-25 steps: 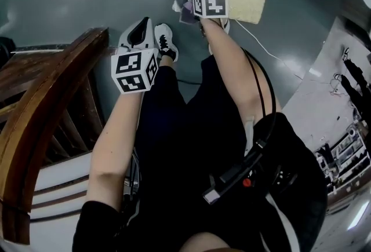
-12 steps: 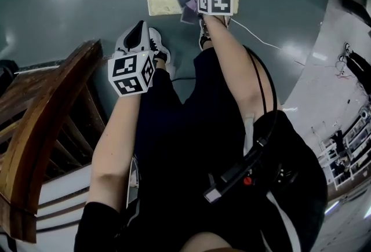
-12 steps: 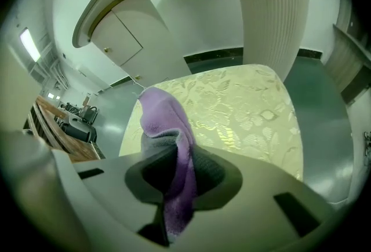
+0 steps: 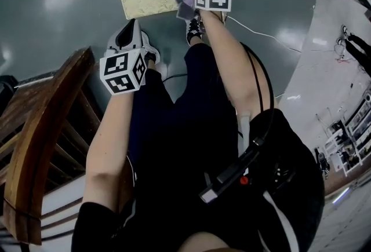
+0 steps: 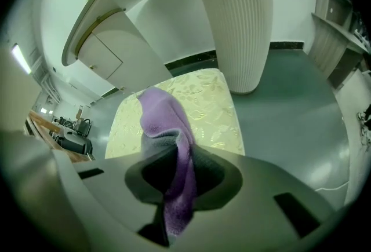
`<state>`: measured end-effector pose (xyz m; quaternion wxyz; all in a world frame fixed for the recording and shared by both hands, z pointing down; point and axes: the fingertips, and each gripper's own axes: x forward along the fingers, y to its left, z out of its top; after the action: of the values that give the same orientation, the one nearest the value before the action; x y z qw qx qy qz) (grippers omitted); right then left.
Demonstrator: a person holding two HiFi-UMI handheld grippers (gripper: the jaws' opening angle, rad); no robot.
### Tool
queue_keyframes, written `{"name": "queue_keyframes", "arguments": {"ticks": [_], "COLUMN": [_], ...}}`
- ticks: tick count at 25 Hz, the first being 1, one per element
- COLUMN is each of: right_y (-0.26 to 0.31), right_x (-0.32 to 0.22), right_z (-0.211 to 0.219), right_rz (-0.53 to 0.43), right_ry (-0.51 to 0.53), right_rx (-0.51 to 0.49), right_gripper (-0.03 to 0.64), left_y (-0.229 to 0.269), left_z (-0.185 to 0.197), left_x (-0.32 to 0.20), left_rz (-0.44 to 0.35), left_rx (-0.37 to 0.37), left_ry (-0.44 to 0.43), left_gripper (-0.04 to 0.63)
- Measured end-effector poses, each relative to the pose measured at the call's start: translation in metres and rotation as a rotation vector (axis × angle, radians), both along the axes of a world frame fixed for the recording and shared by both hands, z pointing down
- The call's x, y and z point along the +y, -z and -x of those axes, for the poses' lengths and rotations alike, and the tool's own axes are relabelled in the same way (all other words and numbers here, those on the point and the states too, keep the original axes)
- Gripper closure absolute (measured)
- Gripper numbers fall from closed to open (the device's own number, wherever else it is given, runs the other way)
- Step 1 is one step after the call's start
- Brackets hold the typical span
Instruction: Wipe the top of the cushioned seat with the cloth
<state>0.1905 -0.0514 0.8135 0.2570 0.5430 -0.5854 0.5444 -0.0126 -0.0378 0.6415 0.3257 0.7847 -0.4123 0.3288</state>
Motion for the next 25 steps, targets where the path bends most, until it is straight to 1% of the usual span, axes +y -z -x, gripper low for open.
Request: {"name": "queue_keyframes", "arguments": {"ticks": [6,9,11,14,17,21,25], "right_y": [0.003,-0.003,-0.009,-0.012,-0.011,0.001,0.019], "right_x": [0.017,0.036,0.053,0.075,0.088,0.095,0.113], "right_z": [-0.051,-0.079,-0.097,-0.121,-0.125,-0.13,-0.14], "right_rz": [0.019,0.076,0.115,0.119,0.114,0.075,0.057], "right_ry": [-0.084,-0.131,-0.129,-0.131,-0.169,-0.25,-0.29], "right_rx": [0.029,0.089,0.126,0.154,0.146,0.139,0.173], "right_gripper": [0.54,0.541,0.54,0.54,0.54,0.54,0.54], "left_y": [0.0,0.0,-0.002,-0.005,-0.007,-0.003,0.006], "left_z": [-0.024,-0.026,-0.029,-0.037,-0.04,-0.042,-0.038], "left_x": [0.005,0.006,0.007,0.006,0.007,0.005,0.001], "left_rz": [0.014,0.012,0.013,0.014,0.017,0.004,-0.017], "left_rx": [0.0,-0.003,-0.005,-0.004,0.0,0.007,0.052], "left_ry": [-0.044,-0.07,-0.083,-0.1,-0.116,-0.137,-0.148], "left_gripper": [0.591,0.591,0.591,0.591,0.591,0.591,0.591]}}
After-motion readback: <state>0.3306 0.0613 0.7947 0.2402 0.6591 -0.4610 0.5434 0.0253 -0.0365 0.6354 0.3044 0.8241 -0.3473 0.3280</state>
